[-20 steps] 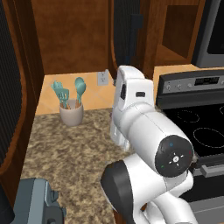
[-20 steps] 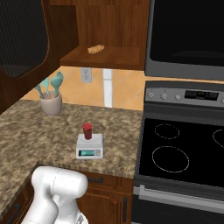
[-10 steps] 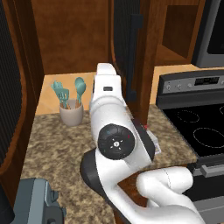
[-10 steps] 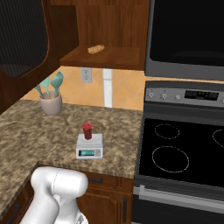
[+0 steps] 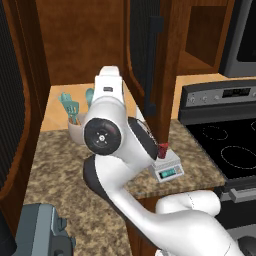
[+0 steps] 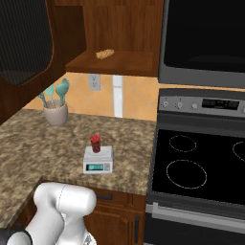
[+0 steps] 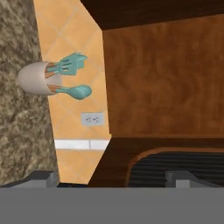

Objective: Pick the yogurt and place it on the digital scale for weighing, and close the cabinet.

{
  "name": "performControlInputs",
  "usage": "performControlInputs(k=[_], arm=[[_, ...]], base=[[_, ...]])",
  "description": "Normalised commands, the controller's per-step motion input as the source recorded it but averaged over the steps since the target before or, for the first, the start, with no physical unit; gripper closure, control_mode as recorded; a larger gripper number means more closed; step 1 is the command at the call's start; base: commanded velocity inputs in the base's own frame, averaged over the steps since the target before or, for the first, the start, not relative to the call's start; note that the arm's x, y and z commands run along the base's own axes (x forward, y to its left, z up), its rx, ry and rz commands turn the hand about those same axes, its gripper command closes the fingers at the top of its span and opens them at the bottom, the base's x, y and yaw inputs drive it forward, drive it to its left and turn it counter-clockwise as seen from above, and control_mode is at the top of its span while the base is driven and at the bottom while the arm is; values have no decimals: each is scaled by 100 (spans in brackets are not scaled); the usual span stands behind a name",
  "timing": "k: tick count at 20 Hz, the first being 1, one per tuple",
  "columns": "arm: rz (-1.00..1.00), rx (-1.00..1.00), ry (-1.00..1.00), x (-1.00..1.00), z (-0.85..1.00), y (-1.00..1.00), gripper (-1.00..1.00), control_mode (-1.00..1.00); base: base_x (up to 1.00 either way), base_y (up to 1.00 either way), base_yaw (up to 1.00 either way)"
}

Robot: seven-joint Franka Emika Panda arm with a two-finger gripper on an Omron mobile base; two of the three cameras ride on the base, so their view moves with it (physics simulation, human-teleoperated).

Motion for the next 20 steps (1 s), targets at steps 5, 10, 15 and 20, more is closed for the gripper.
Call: performControlInputs(k=[5, 10, 15, 20], arm=[[-4, -3, 0, 47, -5, 1, -100, -100], [-11, -6, 0, 32, -1, 7, -100, -100], [-8, 0, 1, 27, 0, -22, -100, -100], [-8, 0, -3, -8, 7, -56, -100, -100]], base=[[0, 0, 0], [0, 0, 0], [0, 0, 0], [0, 0, 0]])
